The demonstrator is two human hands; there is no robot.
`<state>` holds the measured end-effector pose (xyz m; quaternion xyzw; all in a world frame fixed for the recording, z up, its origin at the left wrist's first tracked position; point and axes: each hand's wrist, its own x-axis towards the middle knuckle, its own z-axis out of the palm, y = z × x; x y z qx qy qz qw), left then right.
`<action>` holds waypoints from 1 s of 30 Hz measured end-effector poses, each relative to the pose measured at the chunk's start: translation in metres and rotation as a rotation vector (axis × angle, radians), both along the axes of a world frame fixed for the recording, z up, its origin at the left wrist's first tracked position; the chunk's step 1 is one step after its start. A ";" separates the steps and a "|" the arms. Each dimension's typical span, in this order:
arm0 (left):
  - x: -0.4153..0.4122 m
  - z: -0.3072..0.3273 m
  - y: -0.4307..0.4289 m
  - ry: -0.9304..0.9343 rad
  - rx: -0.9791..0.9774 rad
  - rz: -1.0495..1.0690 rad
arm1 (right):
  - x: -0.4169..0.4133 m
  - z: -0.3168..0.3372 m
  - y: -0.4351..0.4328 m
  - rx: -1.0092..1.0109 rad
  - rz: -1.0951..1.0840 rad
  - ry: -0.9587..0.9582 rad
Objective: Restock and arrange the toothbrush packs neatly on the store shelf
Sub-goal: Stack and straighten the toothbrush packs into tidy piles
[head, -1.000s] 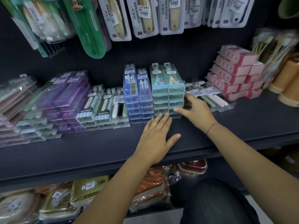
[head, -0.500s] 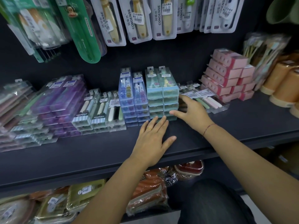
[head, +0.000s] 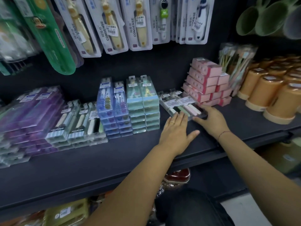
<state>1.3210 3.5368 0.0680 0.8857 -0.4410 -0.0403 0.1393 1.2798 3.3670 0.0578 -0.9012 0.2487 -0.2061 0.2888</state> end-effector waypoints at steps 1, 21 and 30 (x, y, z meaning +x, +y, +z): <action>0.002 -0.001 -0.006 -0.003 0.020 0.009 | 0.001 0.001 0.000 0.001 0.005 -0.016; 0.000 0.011 0.086 -0.587 -0.455 0.223 | 0.000 0.017 0.052 0.352 0.231 -0.149; 0.045 0.061 0.090 -0.516 -0.049 0.349 | 0.044 0.012 0.070 0.924 0.253 -0.191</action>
